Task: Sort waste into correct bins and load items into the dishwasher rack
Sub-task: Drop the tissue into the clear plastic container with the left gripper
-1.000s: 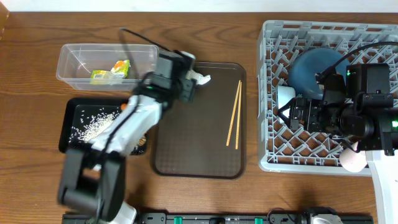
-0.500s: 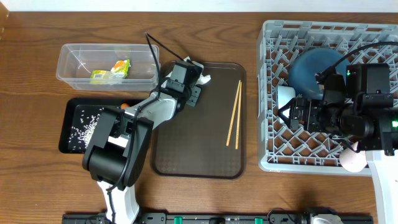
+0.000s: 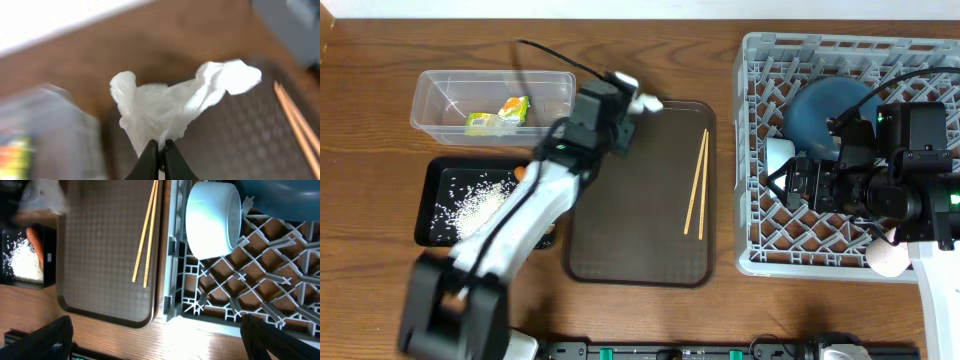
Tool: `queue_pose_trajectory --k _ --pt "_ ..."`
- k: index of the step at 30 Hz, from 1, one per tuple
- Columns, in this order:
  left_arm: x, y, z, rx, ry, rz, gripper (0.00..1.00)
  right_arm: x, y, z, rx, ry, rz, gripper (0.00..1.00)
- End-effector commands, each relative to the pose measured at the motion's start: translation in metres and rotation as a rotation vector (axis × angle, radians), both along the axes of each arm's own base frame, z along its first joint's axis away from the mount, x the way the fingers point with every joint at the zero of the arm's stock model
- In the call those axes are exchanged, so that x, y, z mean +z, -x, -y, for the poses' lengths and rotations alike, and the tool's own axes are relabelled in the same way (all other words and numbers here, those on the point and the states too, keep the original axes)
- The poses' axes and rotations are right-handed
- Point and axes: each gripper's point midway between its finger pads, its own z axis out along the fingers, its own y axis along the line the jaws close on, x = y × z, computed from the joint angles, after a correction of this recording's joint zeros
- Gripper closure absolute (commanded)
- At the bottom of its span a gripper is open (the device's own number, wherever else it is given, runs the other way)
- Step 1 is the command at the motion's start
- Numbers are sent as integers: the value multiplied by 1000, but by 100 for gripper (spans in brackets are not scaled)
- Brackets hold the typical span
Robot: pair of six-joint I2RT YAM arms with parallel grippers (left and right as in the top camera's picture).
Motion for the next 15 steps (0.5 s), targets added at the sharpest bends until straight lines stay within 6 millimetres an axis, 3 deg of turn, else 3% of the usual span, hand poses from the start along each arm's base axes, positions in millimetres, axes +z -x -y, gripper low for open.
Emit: queue_pose_trajectory --k 1,7,10,13,15 --pt "24 -8 -43 143 -55 68 94 1 0 -4 10 -9 0 1" --pt "0 -23 -106 299 -98 19 94 1 -1 -4 10 -9 4 1" --pt "-18 -37 -129 355 -99 12 93 2 -2 -4 10 -9 11 1" --pt "-39 -38 -143 393 -97 -36 93 2 -2 -4 10 -9 11 1" --pt "-41 -34 -145 395 -104 -57 56 2 -2 -4 10 -9 11 1"
